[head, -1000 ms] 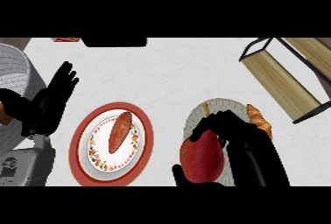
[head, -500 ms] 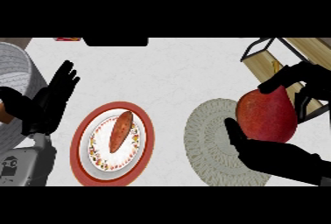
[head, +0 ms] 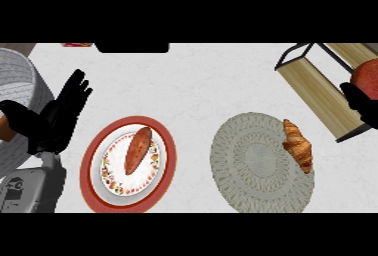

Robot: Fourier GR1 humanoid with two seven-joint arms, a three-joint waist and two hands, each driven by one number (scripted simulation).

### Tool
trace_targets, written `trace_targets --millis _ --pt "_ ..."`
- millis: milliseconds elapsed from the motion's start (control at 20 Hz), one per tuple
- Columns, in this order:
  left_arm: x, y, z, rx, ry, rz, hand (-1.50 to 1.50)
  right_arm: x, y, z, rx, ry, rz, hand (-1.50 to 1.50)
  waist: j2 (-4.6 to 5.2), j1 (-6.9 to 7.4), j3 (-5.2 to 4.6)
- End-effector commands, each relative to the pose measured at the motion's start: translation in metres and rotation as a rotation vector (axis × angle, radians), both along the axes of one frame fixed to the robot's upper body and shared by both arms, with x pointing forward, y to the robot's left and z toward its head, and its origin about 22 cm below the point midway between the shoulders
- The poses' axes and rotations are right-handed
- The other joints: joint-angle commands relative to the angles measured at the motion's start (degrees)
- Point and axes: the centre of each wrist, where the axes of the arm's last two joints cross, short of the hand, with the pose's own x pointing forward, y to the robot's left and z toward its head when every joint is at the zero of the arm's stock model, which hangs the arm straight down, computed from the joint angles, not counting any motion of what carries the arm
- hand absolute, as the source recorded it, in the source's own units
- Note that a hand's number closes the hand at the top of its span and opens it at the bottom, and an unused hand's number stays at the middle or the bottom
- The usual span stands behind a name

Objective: Pick the pear from the placemat and place it in the tiered shelf

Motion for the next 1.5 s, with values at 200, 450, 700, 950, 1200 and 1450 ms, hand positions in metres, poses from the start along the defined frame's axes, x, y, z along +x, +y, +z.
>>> trace_targets --millis 200,450,700,950,1200,1450 --pt "-0.011 -0.01 0.004 -0.008 0.012 -0.02 0.0 0.025 -0.067 -0.024 0.065 -0.041 -0.087 1.5 0.01 0.41 0.01" --pt "-0.004 0.003 0.013 0.011 -0.01 -0.001 0.0 0.029 -0.115 -0.038 0.09 -0.033 -0.082 1.5 -0.01 0.18 0.01" --pt "0.009 -0.004 -0.001 -0.003 0.002 -0.014 0.0 0.046 -0.144 -0.045 0.064 -0.029 -0.103 1.5 0.08 0.22 -0.01" --pt "-0.008 0.009 -0.019 0.001 0.004 0.008 0.0 0.037 -0.183 -0.048 0.094 -0.039 -0.096 1.5 0.0 0.23 -0.01" --pt "-0.002 -0.001 0.003 0.012 0.014 0.002 0.0 0.049 -0.178 -0.046 0.097 -0.021 -0.078 1.5 -0.05 0.21 -0.02" --pt "0.011 -0.012 0.01 0.013 -0.004 0.0 0.0 0.065 -0.204 -0.078 0.125 -0.016 -0.293 -1.5 0.26 0.94 0.04"
